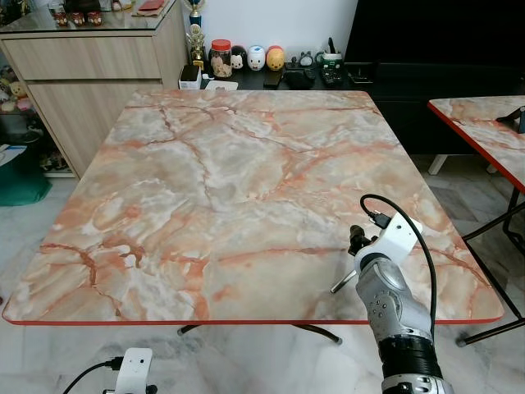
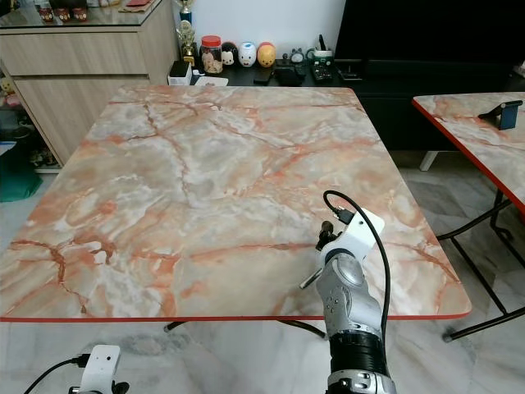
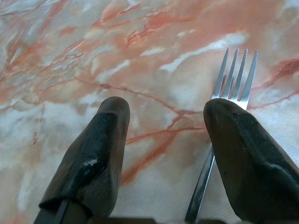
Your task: Setting the table
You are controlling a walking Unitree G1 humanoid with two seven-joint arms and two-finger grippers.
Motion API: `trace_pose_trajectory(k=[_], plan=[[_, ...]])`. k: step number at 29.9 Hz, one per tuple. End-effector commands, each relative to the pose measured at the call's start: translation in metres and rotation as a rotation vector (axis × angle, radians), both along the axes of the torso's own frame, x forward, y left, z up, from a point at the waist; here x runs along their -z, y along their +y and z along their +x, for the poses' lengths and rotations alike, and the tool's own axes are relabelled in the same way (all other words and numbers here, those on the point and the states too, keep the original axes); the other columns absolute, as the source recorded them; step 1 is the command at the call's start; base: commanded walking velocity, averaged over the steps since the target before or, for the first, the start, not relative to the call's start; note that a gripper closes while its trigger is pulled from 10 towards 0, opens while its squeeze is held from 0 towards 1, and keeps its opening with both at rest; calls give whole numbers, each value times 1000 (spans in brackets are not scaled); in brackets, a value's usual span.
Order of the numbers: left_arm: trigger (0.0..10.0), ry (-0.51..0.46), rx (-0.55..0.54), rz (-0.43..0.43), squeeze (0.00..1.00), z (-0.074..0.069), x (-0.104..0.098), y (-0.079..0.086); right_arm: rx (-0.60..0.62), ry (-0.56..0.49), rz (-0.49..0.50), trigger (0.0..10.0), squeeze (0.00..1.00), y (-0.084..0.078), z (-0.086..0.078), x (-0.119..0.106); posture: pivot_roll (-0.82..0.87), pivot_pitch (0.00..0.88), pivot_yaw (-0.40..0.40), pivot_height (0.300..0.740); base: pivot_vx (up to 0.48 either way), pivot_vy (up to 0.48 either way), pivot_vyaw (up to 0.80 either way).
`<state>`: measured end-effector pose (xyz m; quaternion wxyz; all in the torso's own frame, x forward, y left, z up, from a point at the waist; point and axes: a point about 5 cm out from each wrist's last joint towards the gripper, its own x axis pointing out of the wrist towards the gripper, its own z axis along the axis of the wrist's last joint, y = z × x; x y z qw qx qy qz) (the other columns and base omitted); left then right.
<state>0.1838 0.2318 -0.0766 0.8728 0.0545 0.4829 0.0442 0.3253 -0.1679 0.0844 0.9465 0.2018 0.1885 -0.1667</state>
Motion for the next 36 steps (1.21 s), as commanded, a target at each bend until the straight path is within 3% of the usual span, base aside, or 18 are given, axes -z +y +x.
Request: trace_pose_trajectory(k=[1,6,9,36], plan=[[10000,17,-8,-4,0,-2,2,-2,13,-18,-13,10000,0,-2,1,-4,-15,0,-61,740,0,0,0],[10000,17,-7,-6,0,-3,2,-2,82,35,-47,10000,0,-11,-9,2,-14,0,-66,740,0,0,0],[10000,17,-8,-7,0,-3,2,-2,125,48,-2,10000,0,-14,-14,7,-18,0,-65,740,0,0,0],[10000,24,-1,-14,0,-7,4,-5,66,120,1,10000,0,-8,-14,22,-16,0,-74,740,0,0,0]])
